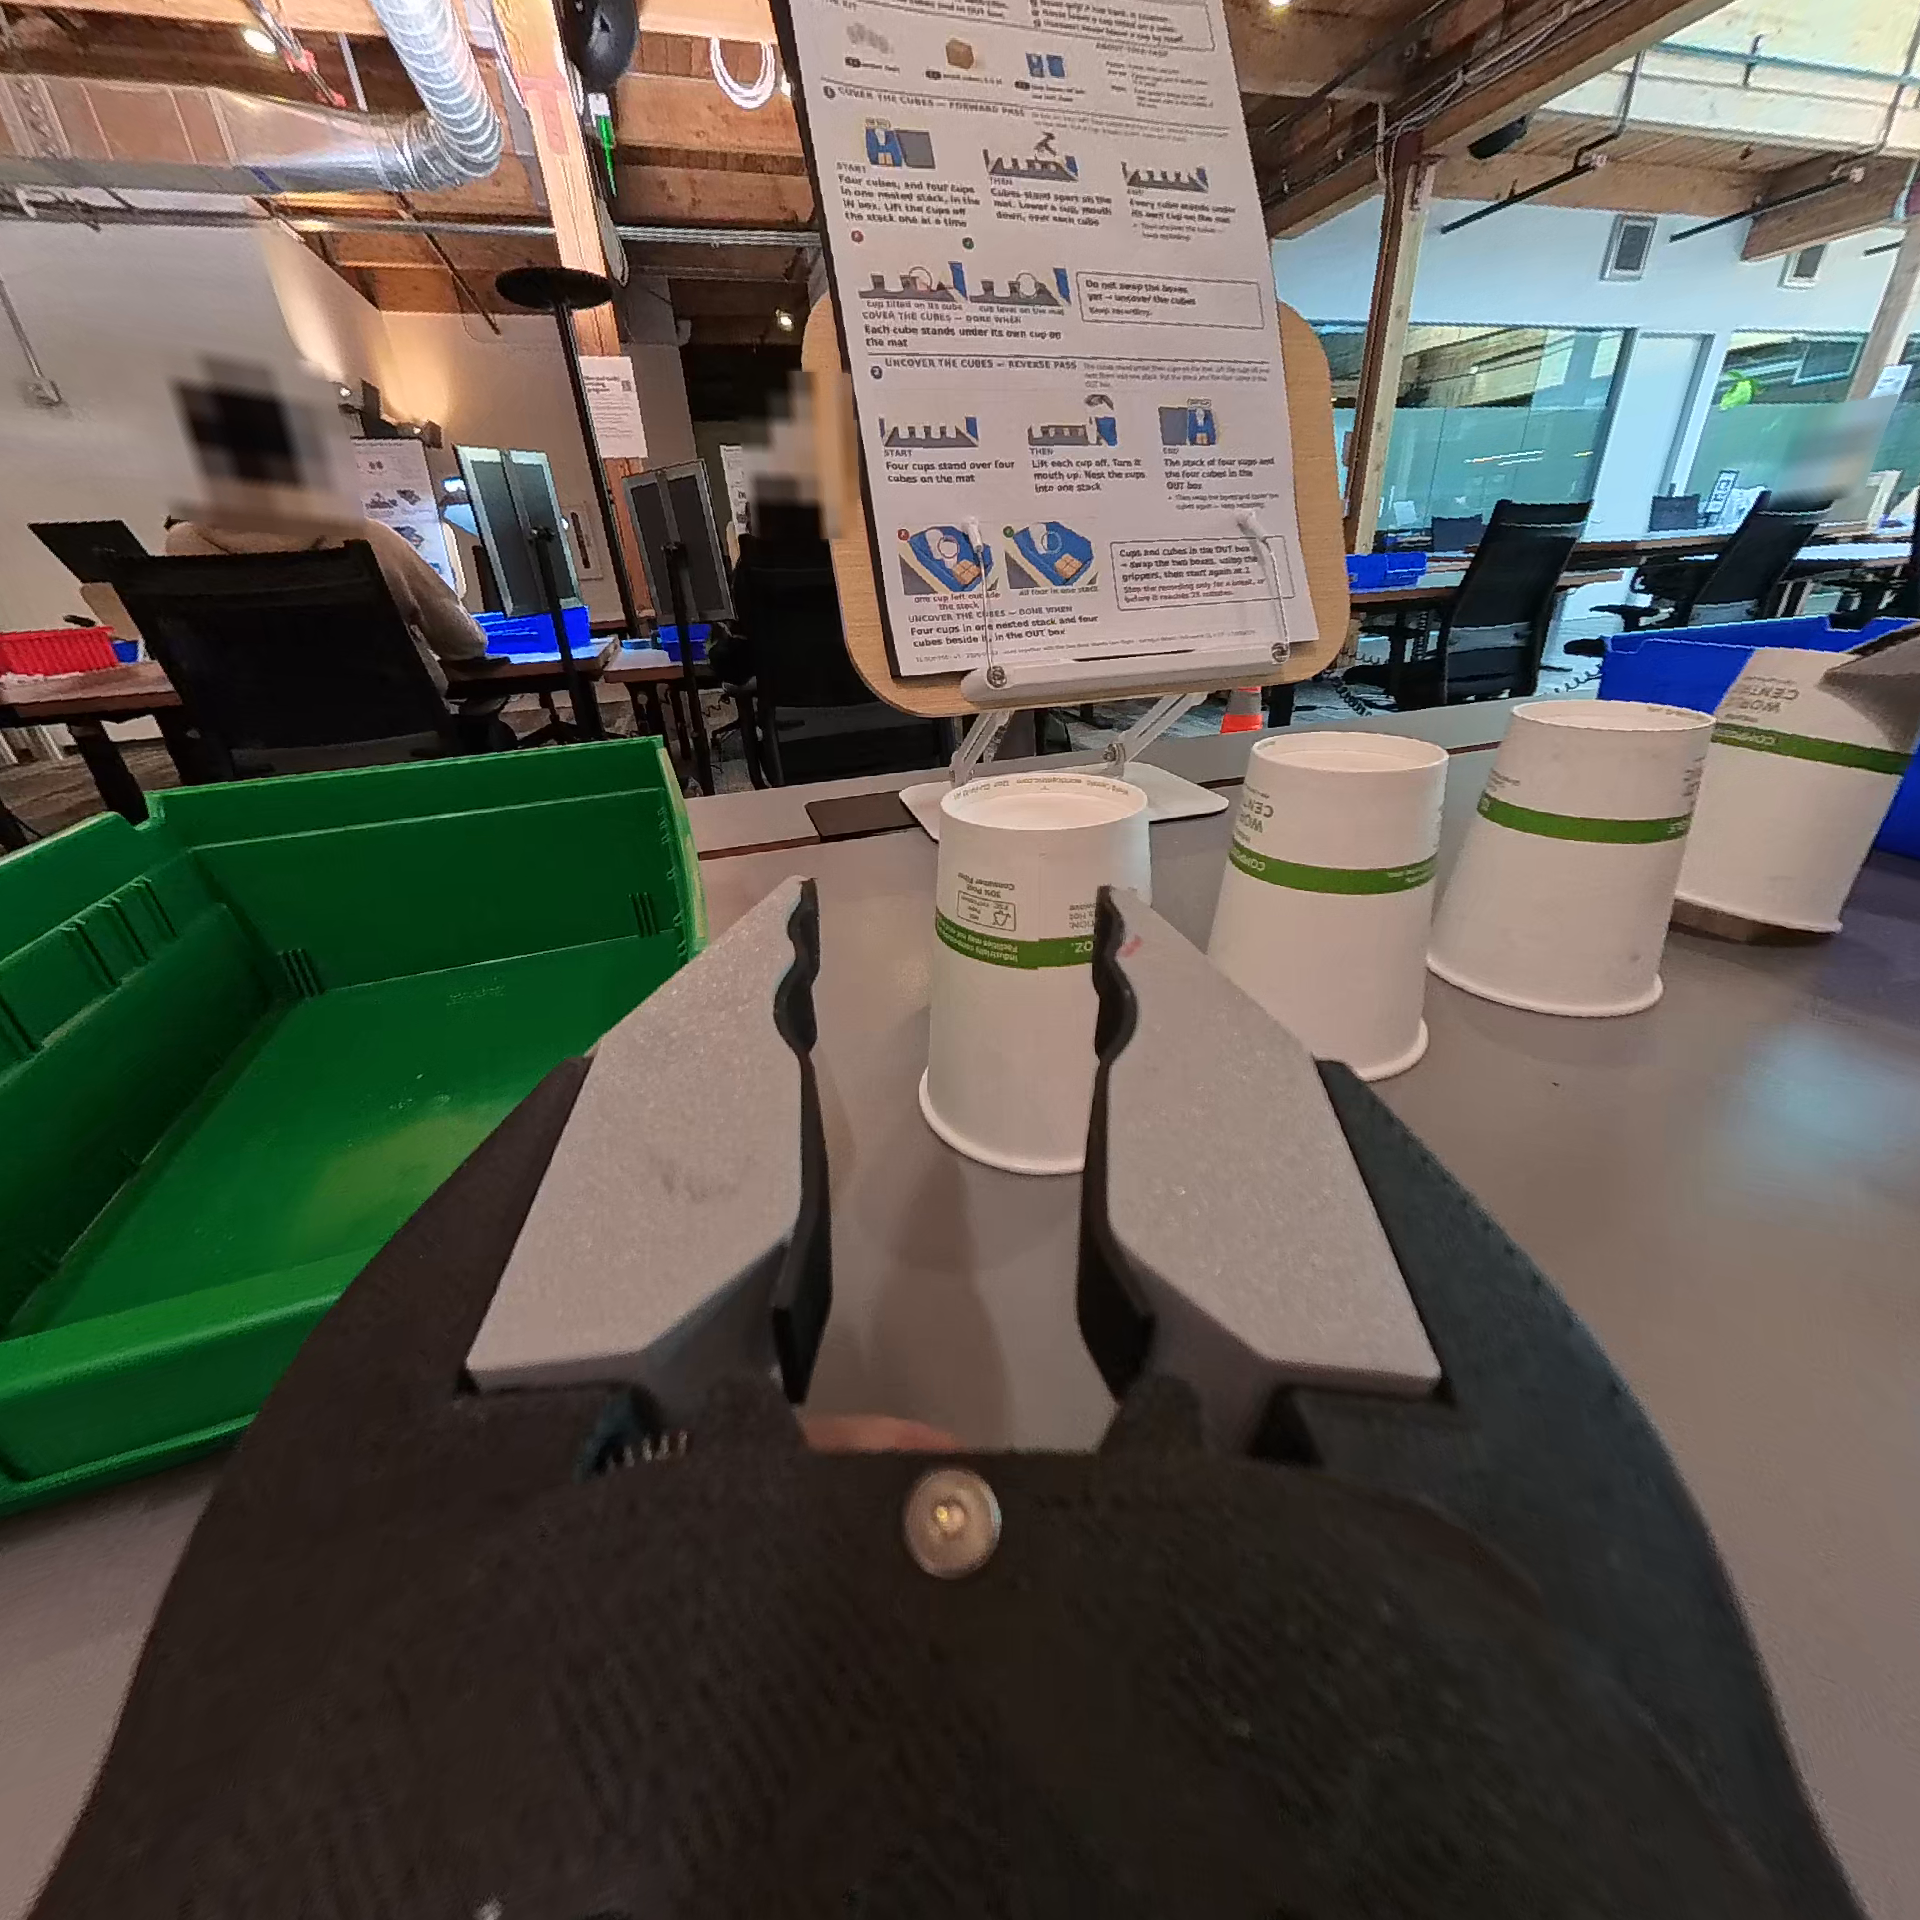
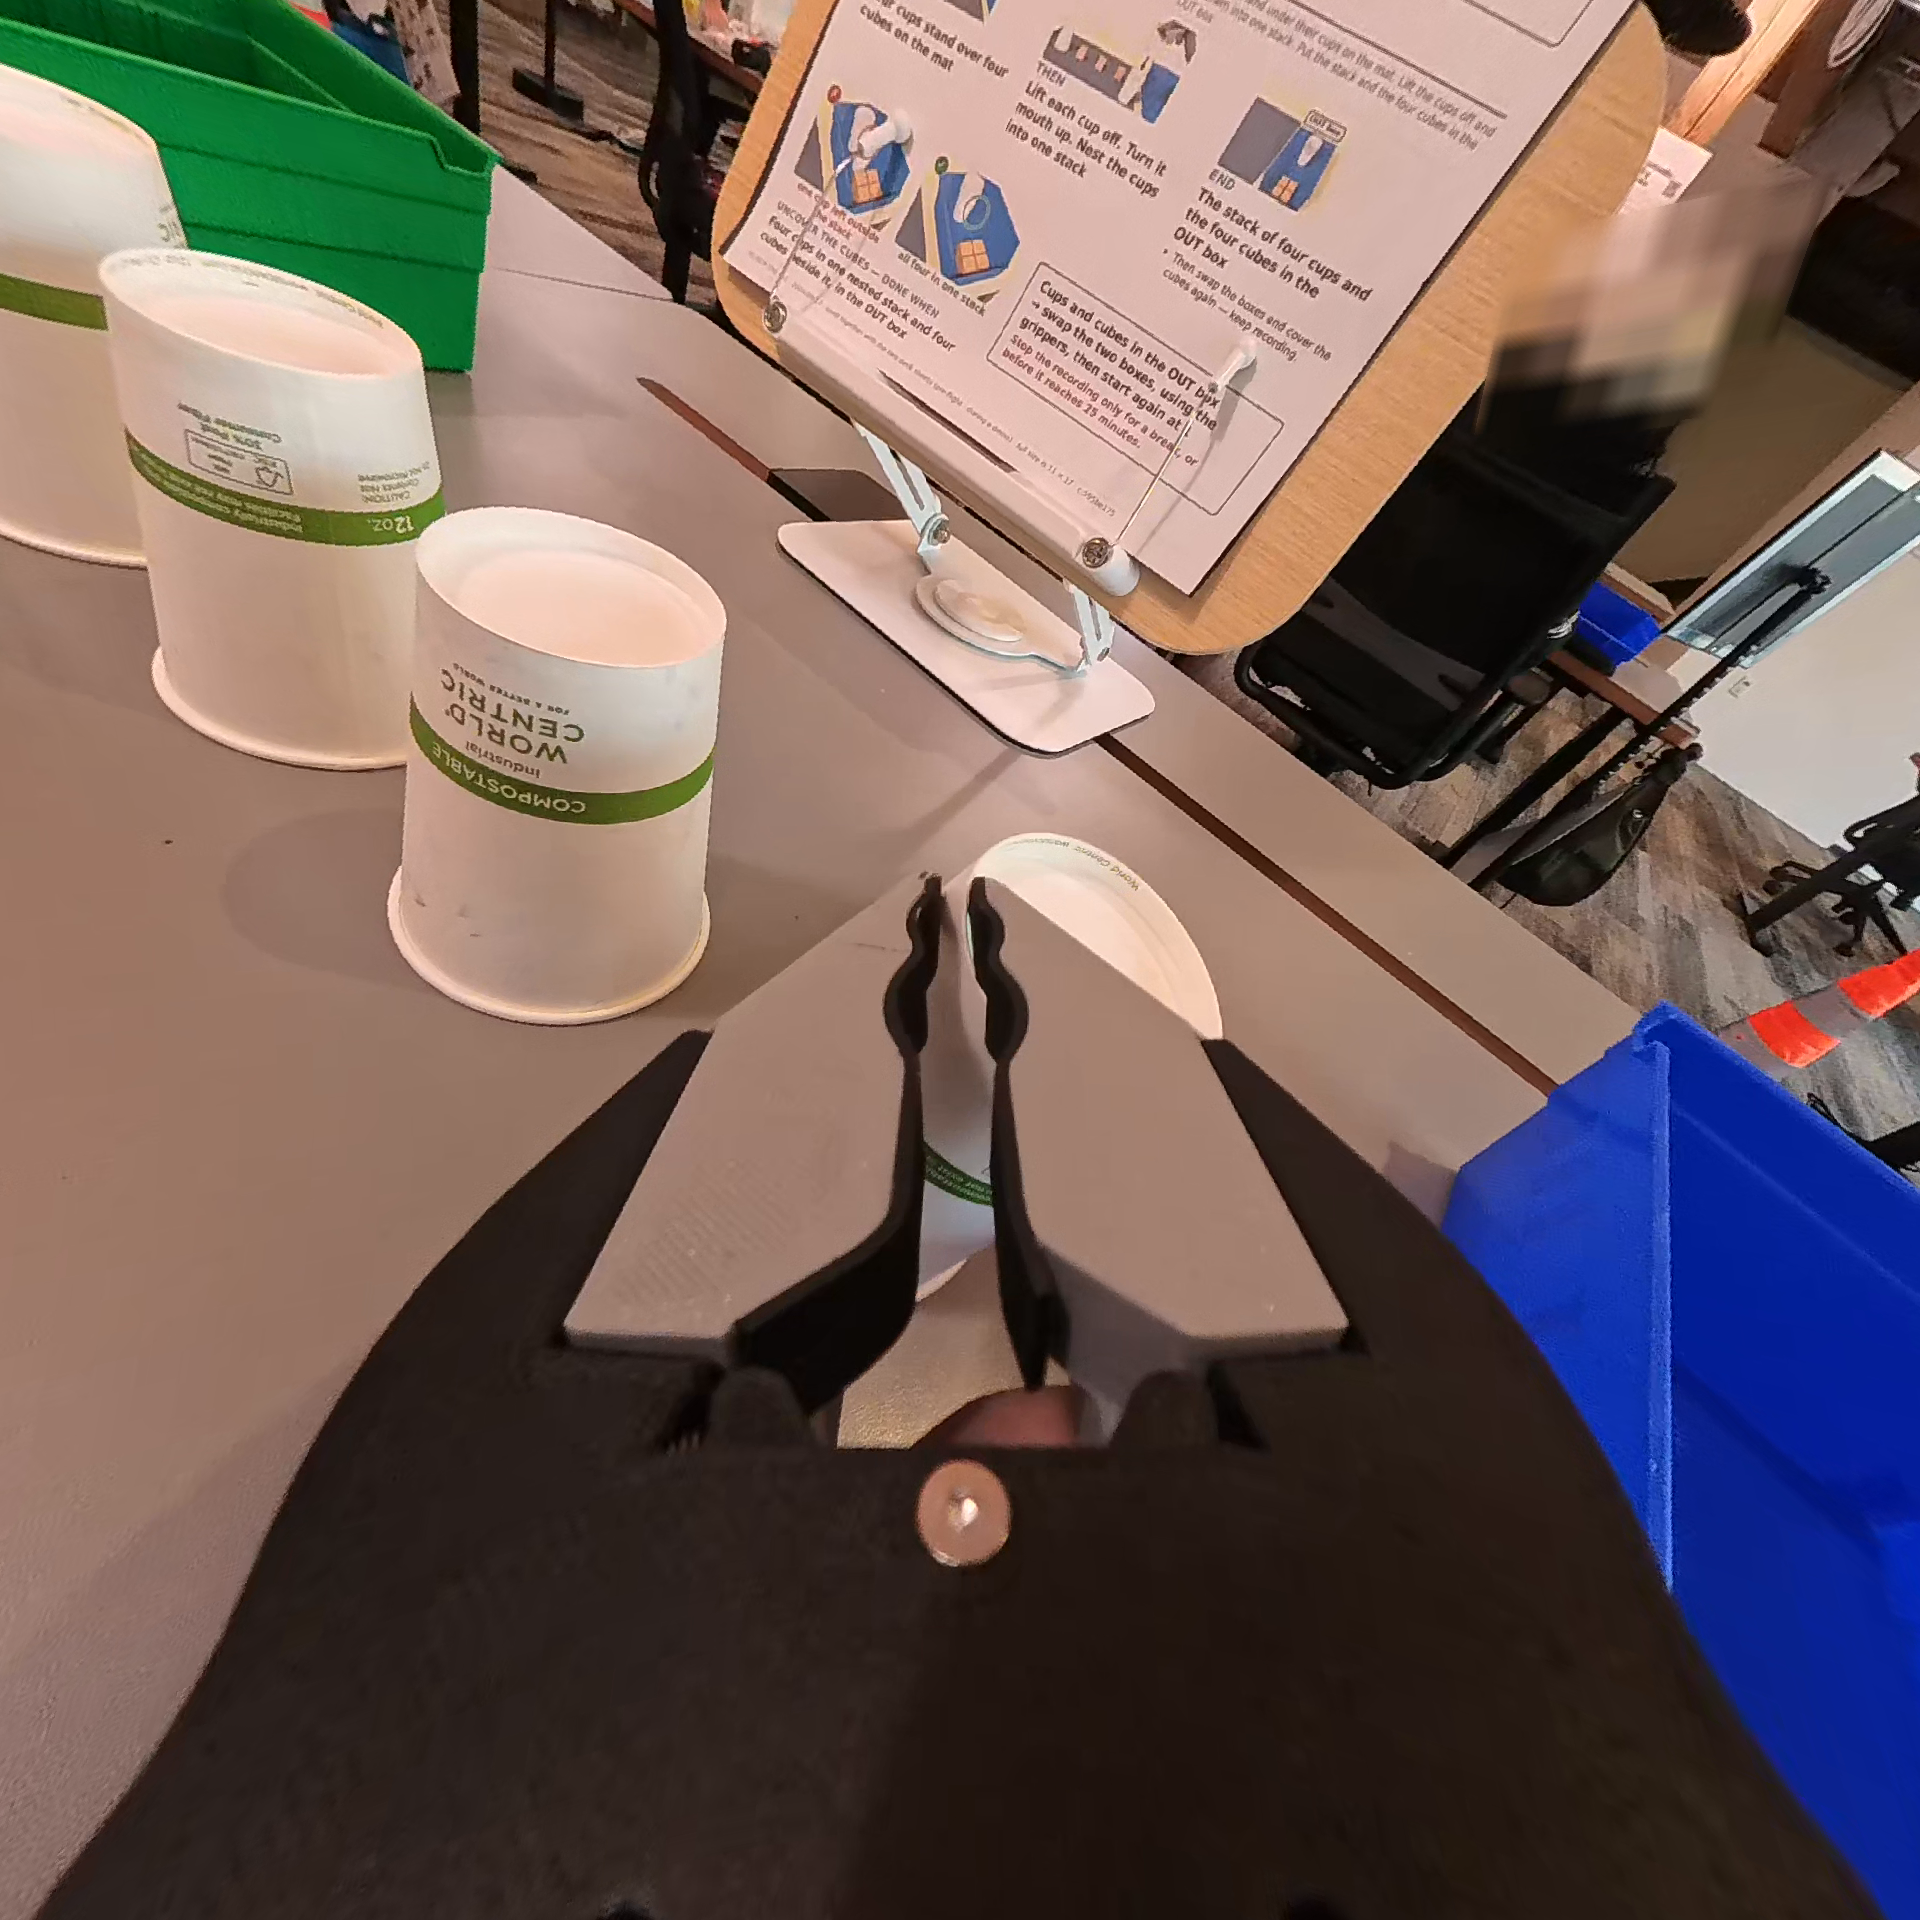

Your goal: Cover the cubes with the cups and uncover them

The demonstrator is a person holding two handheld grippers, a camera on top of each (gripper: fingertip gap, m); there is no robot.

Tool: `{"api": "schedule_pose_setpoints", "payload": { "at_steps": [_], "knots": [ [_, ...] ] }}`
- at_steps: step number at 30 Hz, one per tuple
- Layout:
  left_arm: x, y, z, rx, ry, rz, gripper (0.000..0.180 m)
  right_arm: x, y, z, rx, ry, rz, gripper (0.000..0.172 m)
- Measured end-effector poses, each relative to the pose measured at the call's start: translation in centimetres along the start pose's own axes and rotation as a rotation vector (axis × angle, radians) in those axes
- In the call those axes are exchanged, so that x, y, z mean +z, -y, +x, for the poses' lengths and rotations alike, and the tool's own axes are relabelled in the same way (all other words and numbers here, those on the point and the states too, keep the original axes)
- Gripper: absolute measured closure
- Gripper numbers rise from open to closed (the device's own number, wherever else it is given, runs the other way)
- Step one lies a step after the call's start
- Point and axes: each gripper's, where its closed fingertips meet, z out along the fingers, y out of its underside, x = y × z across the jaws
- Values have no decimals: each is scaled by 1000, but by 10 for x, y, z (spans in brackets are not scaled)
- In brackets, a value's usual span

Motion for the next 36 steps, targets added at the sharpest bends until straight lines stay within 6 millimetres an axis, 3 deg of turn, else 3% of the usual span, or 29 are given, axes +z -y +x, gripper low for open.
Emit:
{"api": "schedule_pose_setpoints", "payload": {
  "at_steps": [36],
  "knots": [
    [0, 1, 0, 4, 6, 5, 130, -14, 11, 19, 66, -79, 92, 169]
  ]
}}
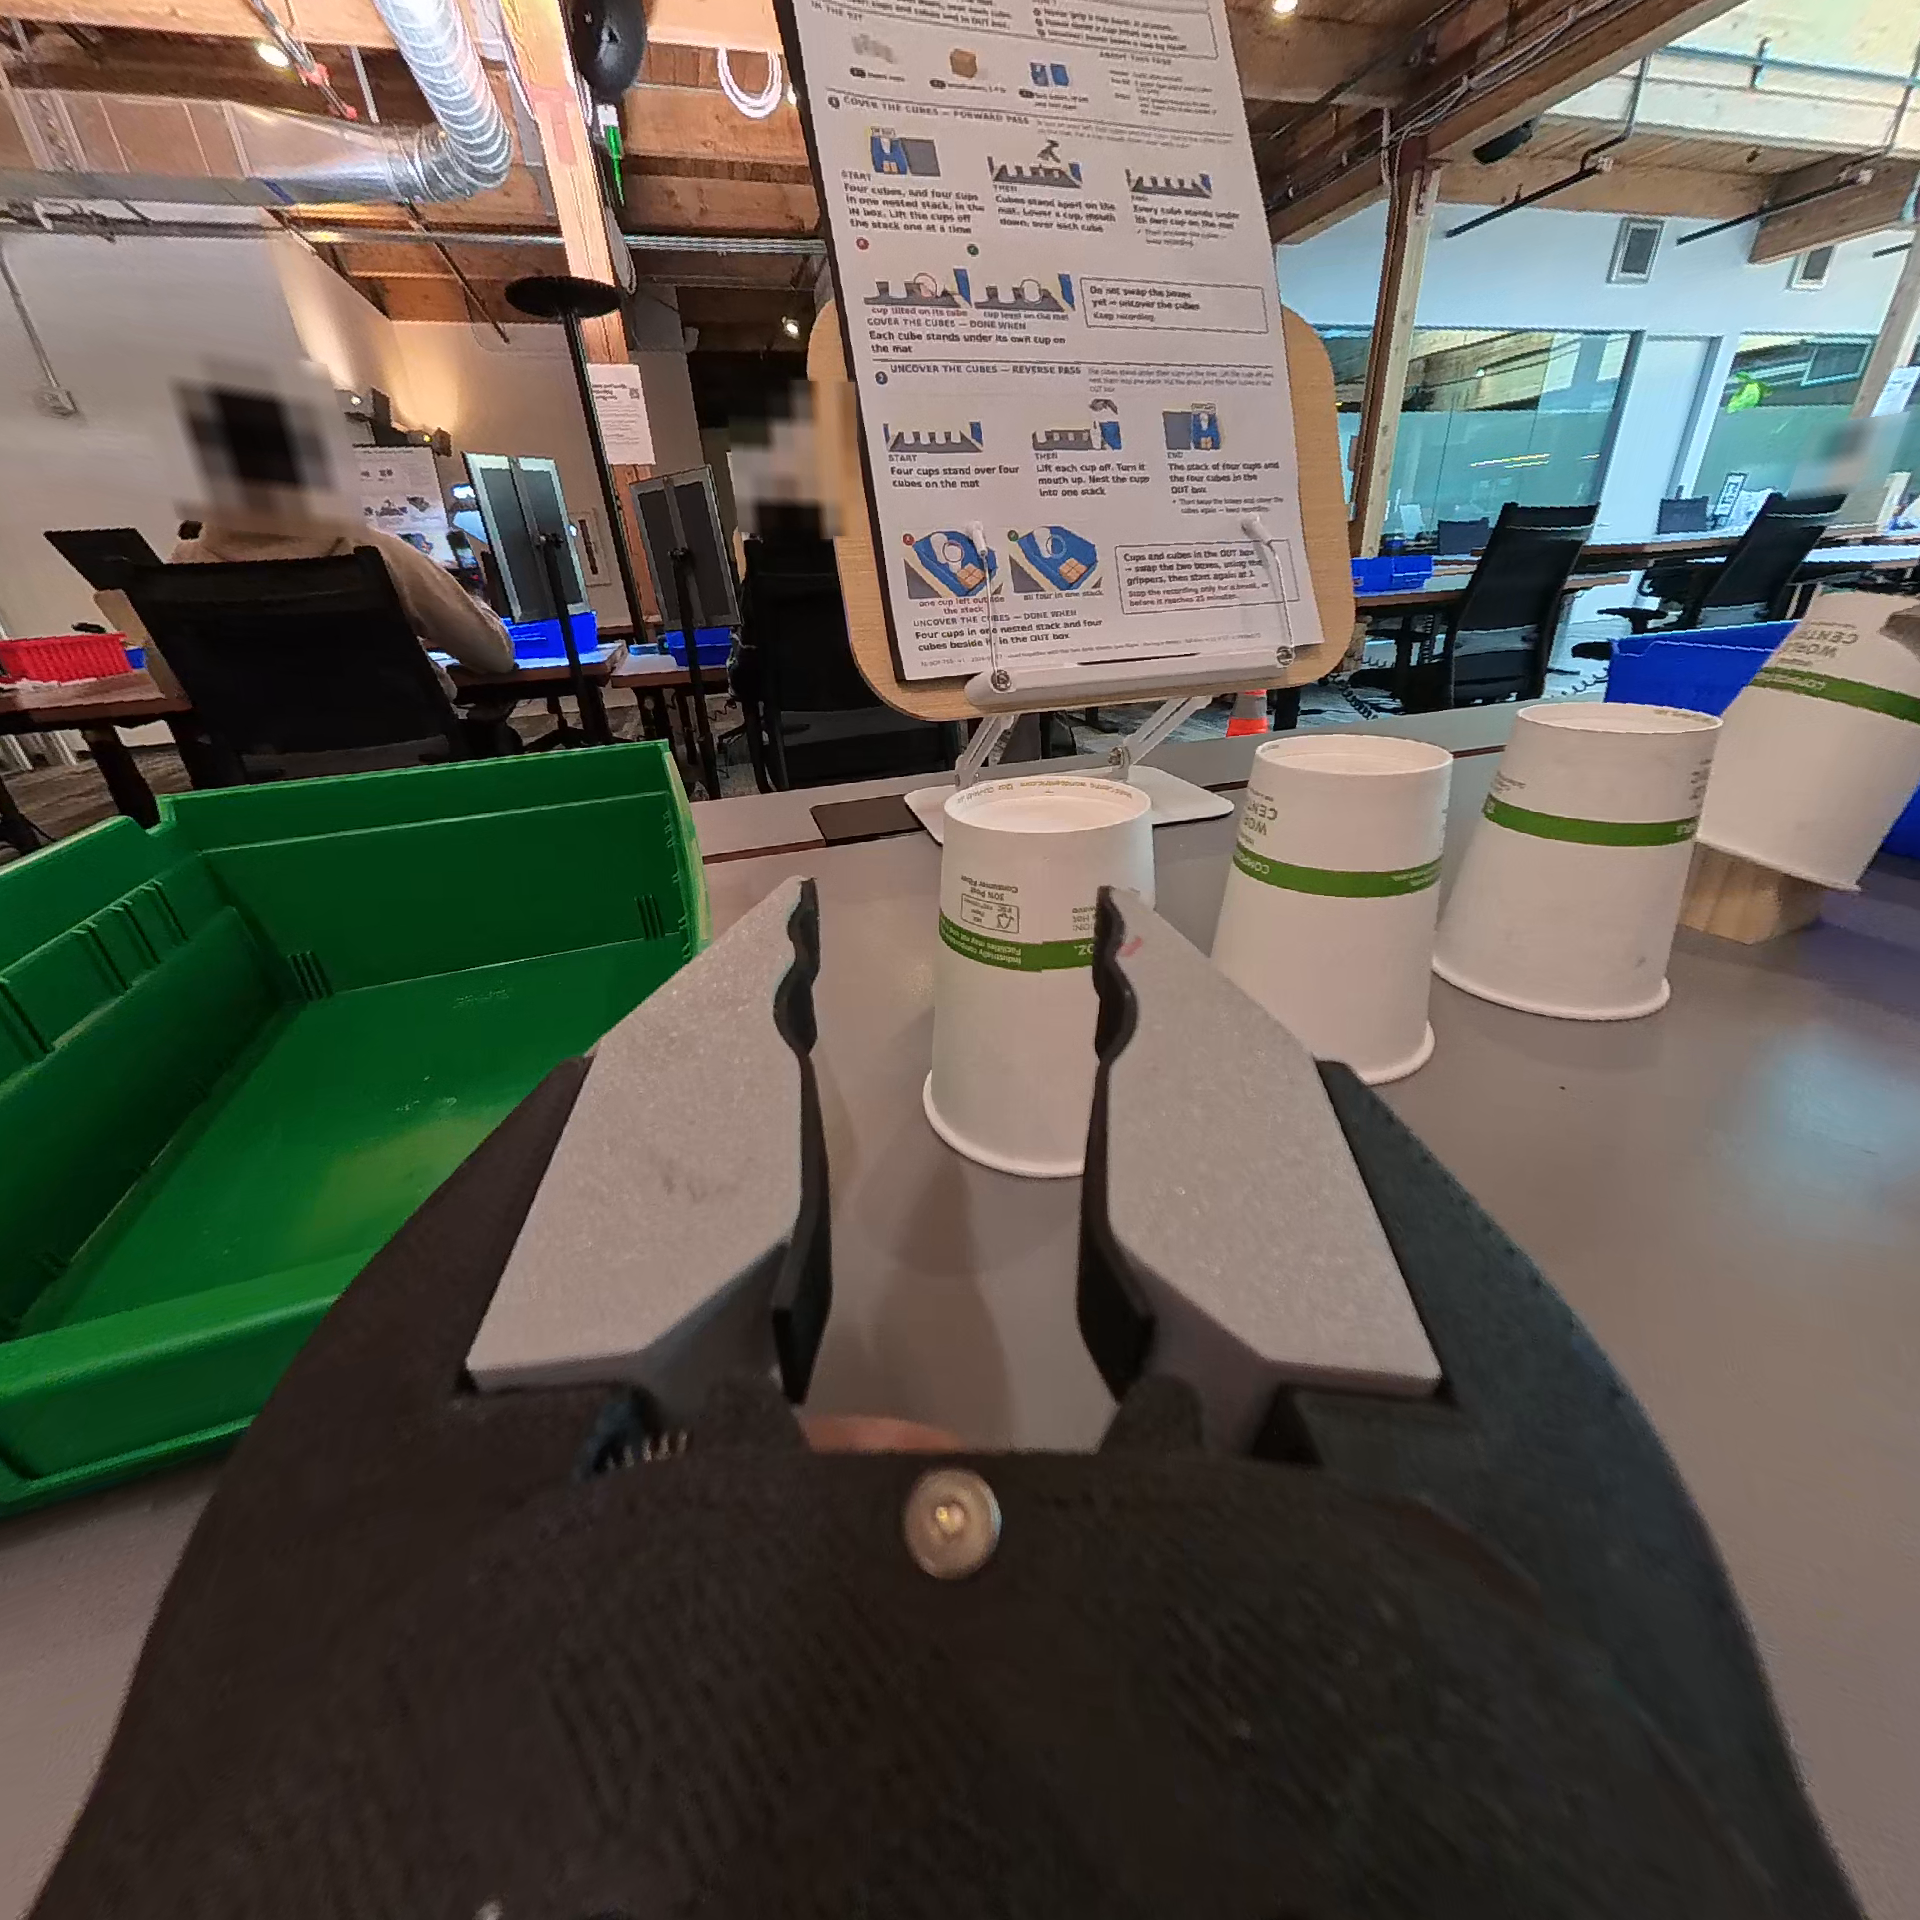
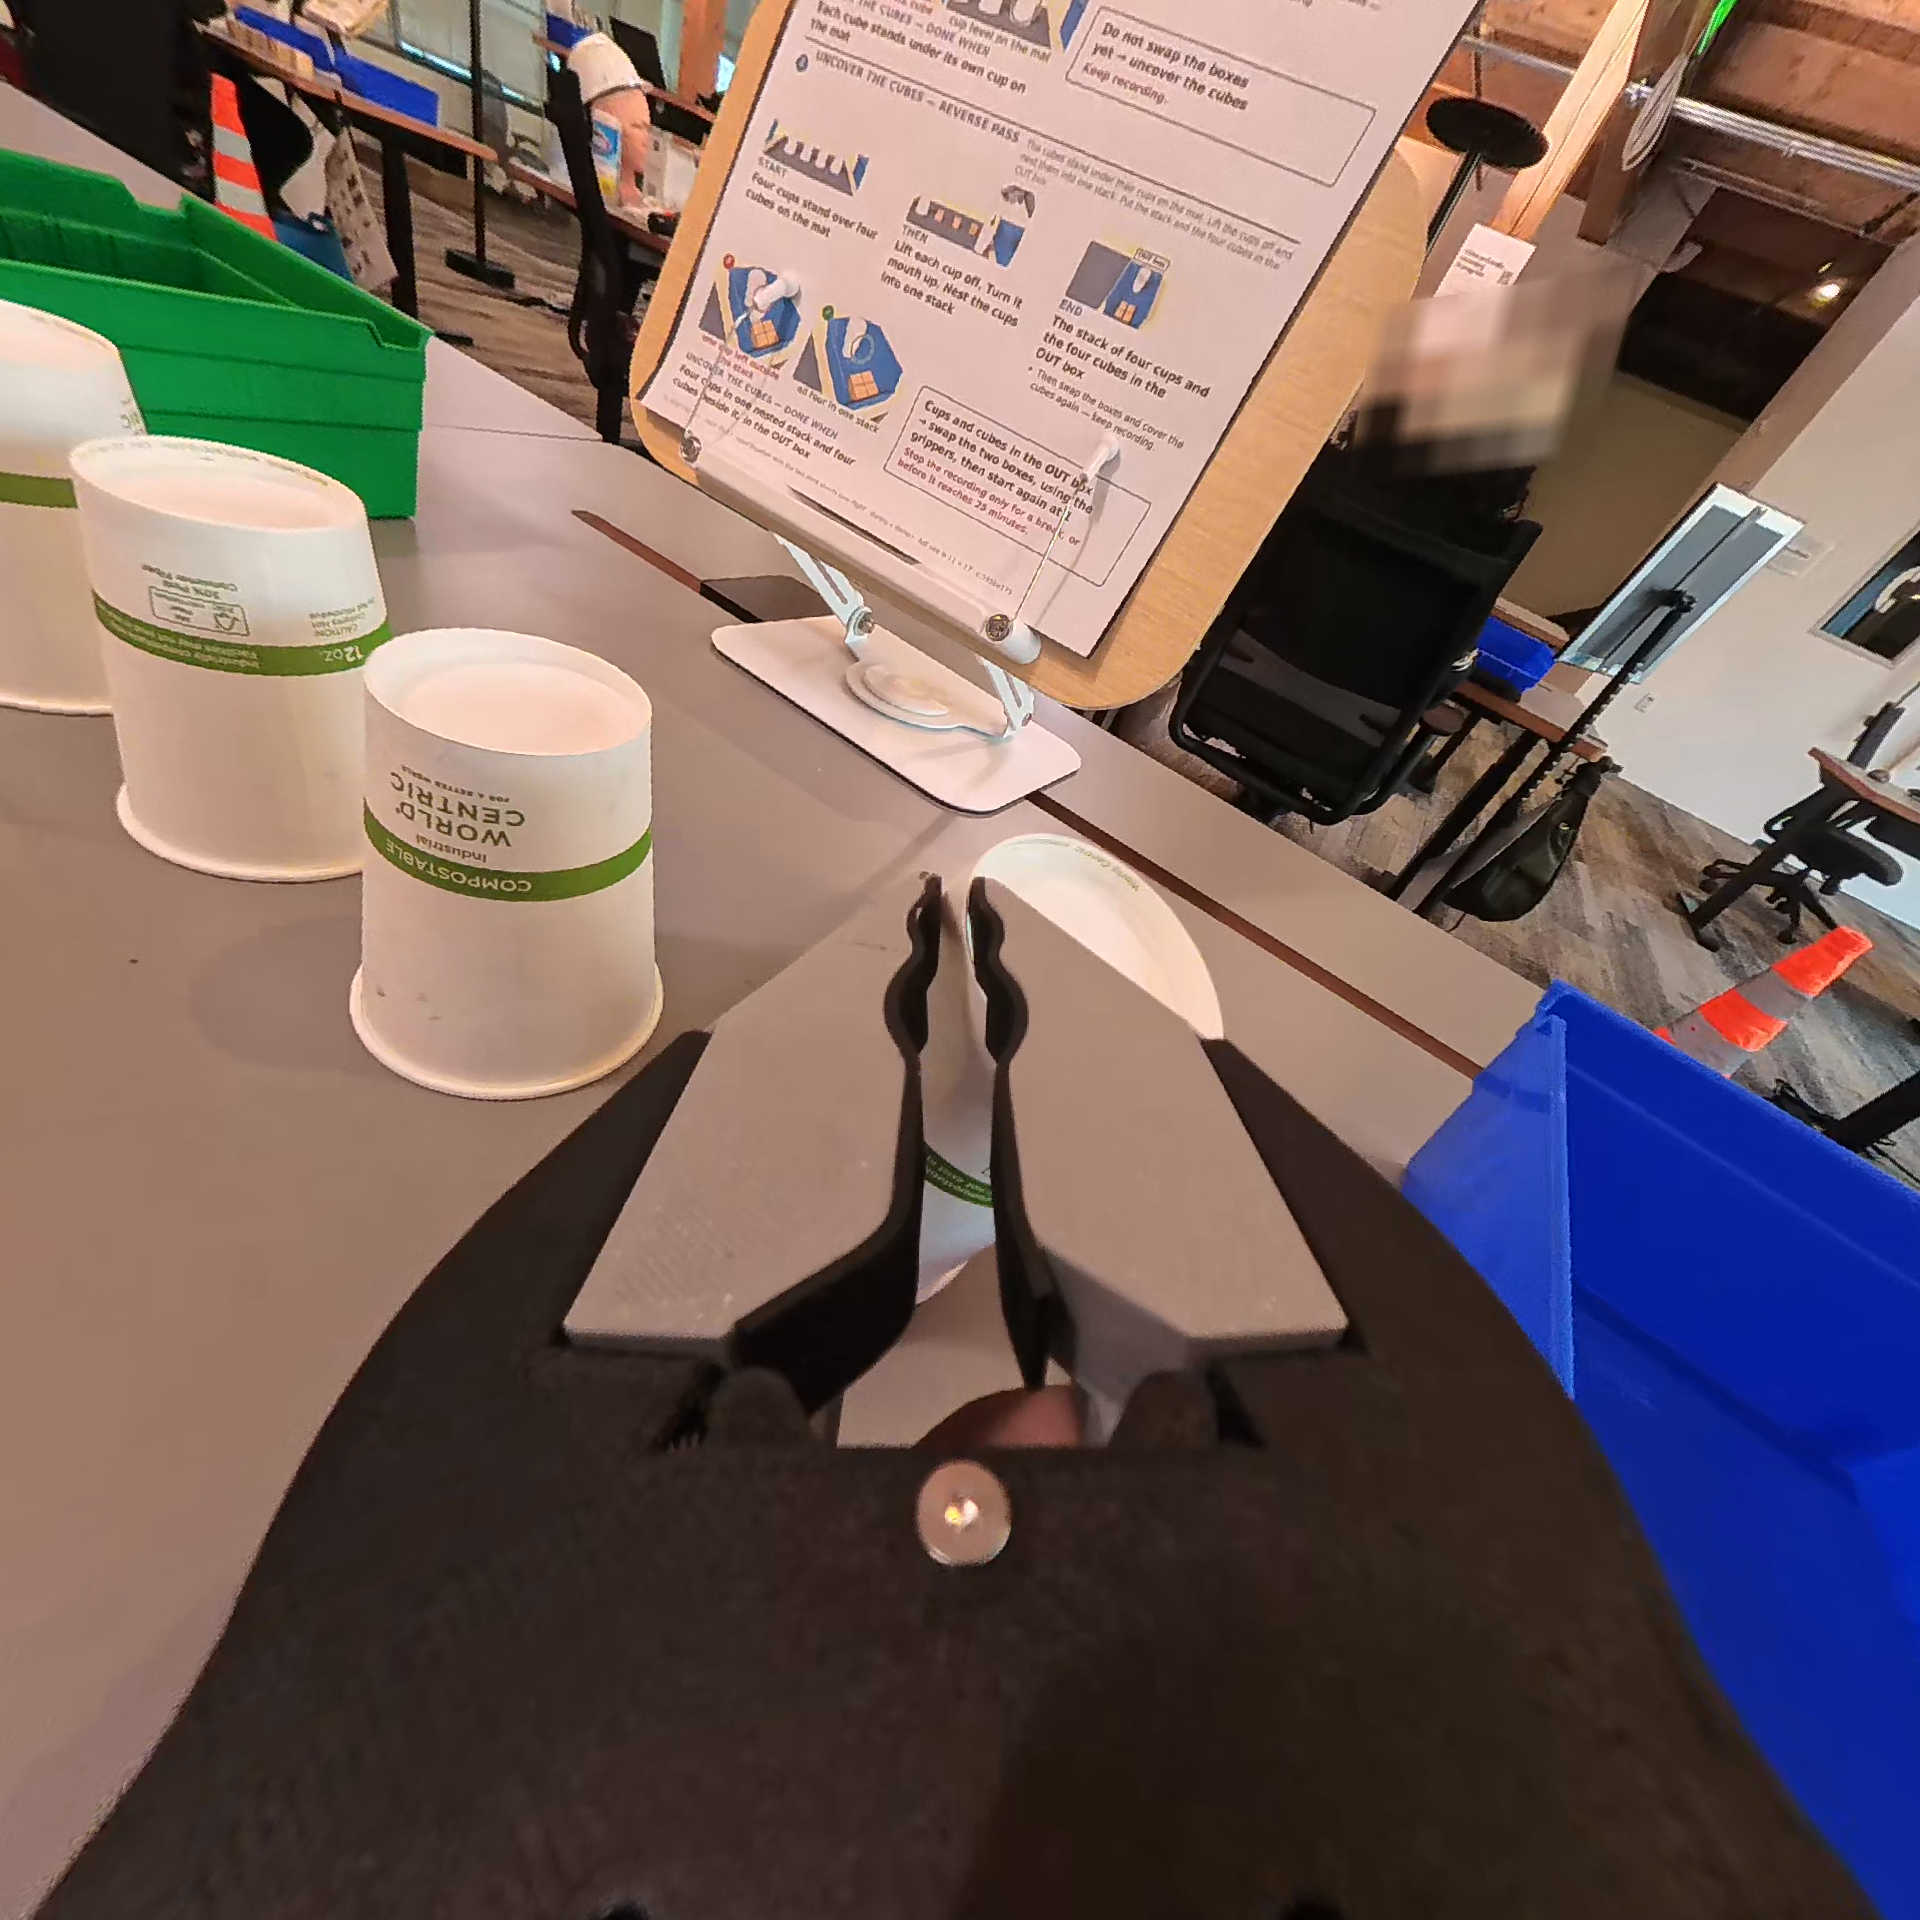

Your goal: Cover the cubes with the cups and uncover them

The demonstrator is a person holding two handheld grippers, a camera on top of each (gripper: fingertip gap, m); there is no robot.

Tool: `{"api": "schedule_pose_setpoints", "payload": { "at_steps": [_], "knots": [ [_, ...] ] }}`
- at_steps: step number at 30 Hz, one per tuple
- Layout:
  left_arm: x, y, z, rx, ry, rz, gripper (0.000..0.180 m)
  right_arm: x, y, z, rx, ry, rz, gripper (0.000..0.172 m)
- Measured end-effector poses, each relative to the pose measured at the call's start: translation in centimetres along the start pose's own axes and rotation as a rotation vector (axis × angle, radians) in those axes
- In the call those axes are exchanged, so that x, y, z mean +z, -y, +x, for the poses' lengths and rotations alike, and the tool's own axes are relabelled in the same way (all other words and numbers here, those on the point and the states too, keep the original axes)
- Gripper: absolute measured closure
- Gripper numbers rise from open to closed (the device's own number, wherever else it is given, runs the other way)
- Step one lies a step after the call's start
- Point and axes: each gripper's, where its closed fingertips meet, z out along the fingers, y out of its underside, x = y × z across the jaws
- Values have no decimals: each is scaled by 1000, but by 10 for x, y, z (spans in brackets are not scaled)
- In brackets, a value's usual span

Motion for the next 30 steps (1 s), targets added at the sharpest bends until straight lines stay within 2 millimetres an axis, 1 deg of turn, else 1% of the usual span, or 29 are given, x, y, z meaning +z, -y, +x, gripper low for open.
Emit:
{"api": "schedule_pose_setpoints", "payload": {
  "at_steps": [11, 17, 24, 27, 28, 30],
  "knots": [
    [0, 0, 0, 0, 1, -2, 130, -6, 7, 4, 24, -14, 42, 170],
    [0, 0, 0, 0, 1, 0, 130, -6, 7, 4, 27, -15, 43, 169],
    [-2, 2, 2, 6, -6, 15, 128, -10, 14, 7, 36, -25, 77, 169],
    [-4, 8, 14, 21, -36, 28, 128, -13, 17, 11, 39, -43, 95, 169],
    [-4, 10, 23, -5, -67, 36, 128, -14, 18, 13, 42, -48, 103, 169],
    [-1, 17, 49, -73, -174, 39, 129, -16, 22, 15, 62, -47, 126, 169]
  ]
}}
